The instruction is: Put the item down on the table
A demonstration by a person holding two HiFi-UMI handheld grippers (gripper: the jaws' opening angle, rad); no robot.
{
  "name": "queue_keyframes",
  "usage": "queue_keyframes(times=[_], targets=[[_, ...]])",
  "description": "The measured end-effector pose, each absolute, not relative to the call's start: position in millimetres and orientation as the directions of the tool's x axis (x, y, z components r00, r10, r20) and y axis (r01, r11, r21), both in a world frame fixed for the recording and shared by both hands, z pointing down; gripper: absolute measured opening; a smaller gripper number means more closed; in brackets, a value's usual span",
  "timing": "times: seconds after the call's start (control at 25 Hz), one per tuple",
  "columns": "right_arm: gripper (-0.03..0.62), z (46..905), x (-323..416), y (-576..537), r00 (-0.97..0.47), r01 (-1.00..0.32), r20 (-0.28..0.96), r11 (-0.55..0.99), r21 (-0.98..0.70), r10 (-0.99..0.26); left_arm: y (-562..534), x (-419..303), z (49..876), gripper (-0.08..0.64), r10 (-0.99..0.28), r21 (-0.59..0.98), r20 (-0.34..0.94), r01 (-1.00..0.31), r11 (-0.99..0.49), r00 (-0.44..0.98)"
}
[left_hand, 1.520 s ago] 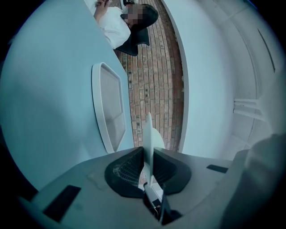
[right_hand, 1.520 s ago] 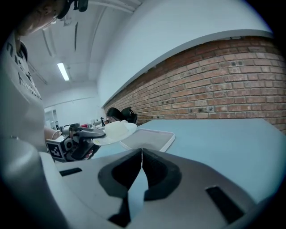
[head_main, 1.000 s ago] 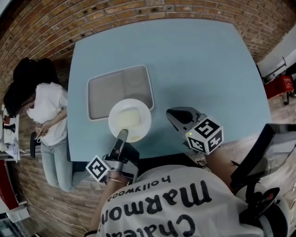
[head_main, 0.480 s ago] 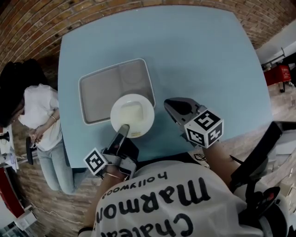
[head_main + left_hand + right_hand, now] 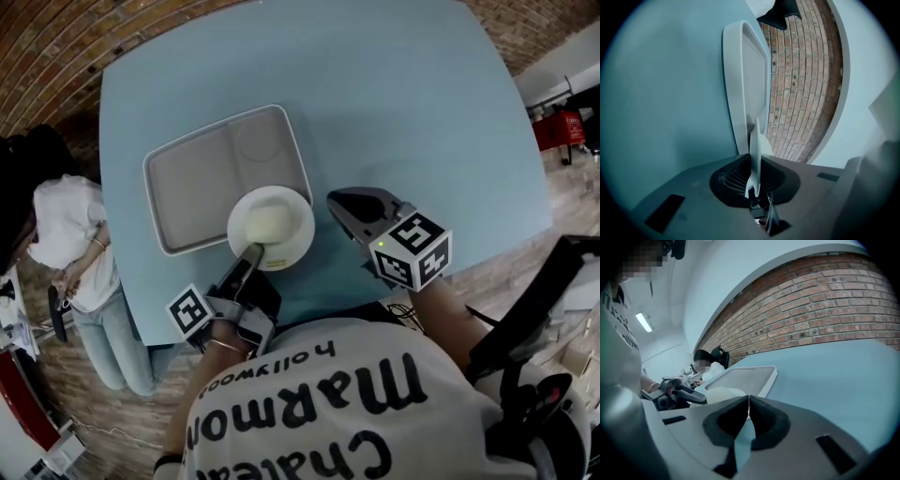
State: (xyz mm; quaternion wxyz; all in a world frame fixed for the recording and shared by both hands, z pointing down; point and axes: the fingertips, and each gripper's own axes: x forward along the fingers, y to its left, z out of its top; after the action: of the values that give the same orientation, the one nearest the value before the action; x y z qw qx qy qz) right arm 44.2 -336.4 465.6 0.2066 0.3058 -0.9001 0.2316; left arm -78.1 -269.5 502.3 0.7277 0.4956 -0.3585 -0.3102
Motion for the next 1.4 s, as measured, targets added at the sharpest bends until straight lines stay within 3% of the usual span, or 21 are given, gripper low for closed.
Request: queue_keyframes(times=[0.96, 1.28, 1.4], targets=[[0.012, 458.2, 54.6, -353.3, -0.737, -0.638, 0.518, 0.701, -0.319, -0.435, -295.0, -64.1, 518.1, 0.029, -0.803, 0.892, 0.336, 0.107, 0.439, 0.491], [0.011, 459.6, 55.3, -358.1, -0.738, -0.624, 0.524, 0.725, -0.292, -0.425, -296.1, -64.2, 516.9, 0.032, -0.785, 0.882, 0.406, 0.022, 0.47, 0.469], [0.011, 456.2, 51.6, -358.1, -0.744, -0.613, 0.521, 0.737, -0.283, -0.418, -293.6, -68.4, 518.8, 0.11, -0.777, 0.873, 0.439, -0.008, 0.489, 0.452]])
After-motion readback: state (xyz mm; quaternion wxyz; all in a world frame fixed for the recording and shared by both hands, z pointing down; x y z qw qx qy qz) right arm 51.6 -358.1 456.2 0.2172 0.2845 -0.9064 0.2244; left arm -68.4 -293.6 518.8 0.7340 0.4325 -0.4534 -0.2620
